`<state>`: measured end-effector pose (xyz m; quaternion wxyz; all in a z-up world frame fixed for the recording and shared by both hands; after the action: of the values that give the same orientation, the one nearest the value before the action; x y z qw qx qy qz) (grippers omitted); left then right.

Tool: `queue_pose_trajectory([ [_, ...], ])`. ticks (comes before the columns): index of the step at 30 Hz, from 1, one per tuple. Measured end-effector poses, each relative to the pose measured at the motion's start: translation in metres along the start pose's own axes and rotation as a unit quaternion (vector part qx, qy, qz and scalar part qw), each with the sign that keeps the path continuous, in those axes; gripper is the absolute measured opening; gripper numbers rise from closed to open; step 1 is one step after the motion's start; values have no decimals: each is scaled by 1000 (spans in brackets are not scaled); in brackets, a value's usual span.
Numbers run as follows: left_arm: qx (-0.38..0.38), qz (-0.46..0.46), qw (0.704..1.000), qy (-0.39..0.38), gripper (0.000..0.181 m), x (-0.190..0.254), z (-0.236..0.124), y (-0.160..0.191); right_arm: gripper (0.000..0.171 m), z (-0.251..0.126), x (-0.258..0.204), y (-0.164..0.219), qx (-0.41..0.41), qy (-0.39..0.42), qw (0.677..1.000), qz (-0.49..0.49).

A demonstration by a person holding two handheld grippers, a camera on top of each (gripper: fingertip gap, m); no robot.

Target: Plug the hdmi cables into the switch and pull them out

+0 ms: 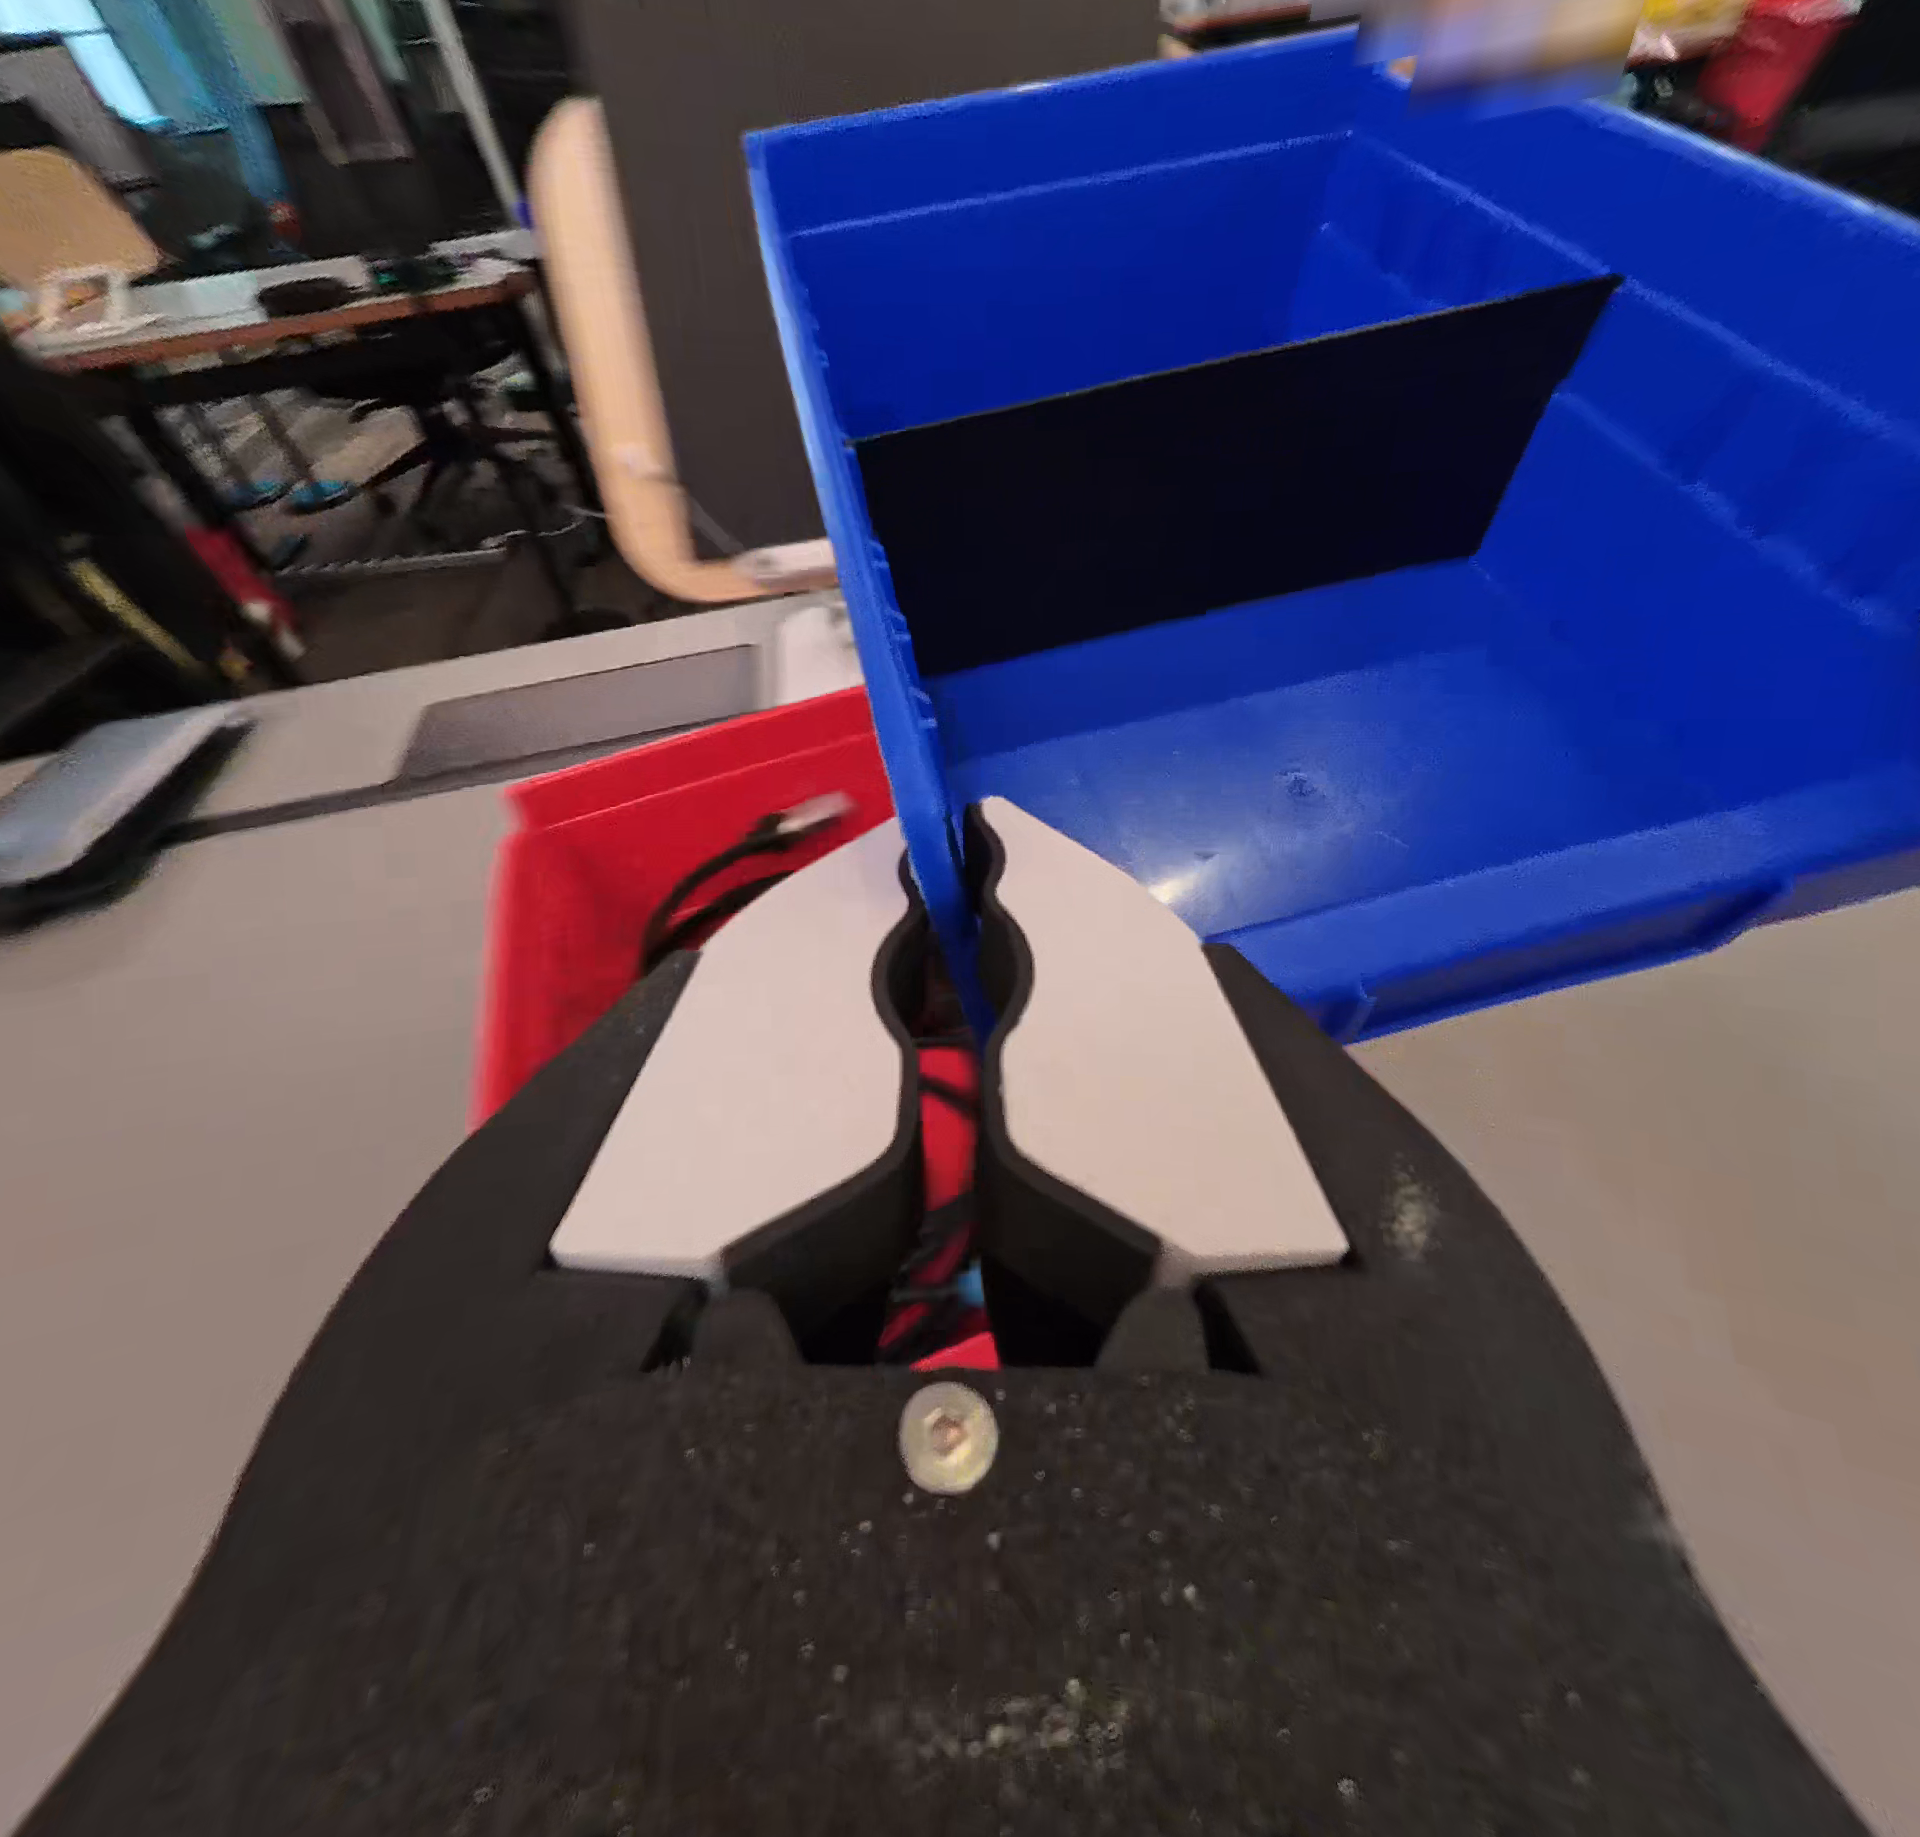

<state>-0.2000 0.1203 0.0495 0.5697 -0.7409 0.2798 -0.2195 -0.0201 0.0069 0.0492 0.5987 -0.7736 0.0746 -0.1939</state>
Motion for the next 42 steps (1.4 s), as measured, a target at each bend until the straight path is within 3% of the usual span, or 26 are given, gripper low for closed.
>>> queue_pose_trajectory([
  [5, -50, 53, 996, 41, 4, 135, 62, 36, 5, -4, 123, 102, -46, 26, 997, 55],
  [9, -92, 74, 991, 70, 5, 205, 86, 78, 4, -4, 184, 165, -107, 40, 990, 83],
  [13, -105, 58, 986, 111, 10, 224, 86, 111, 3, -6, 210, 177, -116, 43, 988, 87],
  [18, -152, 75, 970, 172, 17, 230, 89, 129, 11, 0, 211, 203, -176, 74, 982, 9],
  [22, -155, 65, 958, 231, 21, 223, 80, 132, 13, -1, 212, 204, -186, 80, 979, 10],
  [26, -156, 25, 941, 298, 48, 194, 64, 114, 25, -10, 217, 193, -177, 100, 979, 4],
  [28, -131, -28, 936, 324, 70, 158, 53, 96, 29, -19, 222, 185, -156, 110, 981, 20],
  [30, -99, -69, 939, 321, 72, 108, 39, 78, 31, -30, 222, 179, -121, 114, 986, 21],
  [33, -39, -54, 969, 238, 71, 24, 9, 62, 31, -37, 215, 164, -82, 124, 989, 11],
  [36, 3, -27, 995, 101, 65, -50, -22, 66, 31, -39, 184, 134, -38, 109, 993, -23],
  [39, 3, -24, 999, -24, 63, -105, -35, 90, 31, -30, 114, 97, 1, 24, 998, -51],
  [42, -45, -43, 997, -54, 68, -127, -24, 116, 35, -13, 10, 76, 2, -116, 993, -38],
])
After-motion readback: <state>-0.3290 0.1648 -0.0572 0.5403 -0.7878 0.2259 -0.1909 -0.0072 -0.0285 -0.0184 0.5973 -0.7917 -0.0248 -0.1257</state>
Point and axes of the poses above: each gripper's, where its closed fingertips meet, z out along the fingers, y out of its underside, x = y × z across the jaws, the point moved 10 cm from there along -z, back along the fingers, and after that the axes turned 7 degrees about -z, right-handed, at the moved point
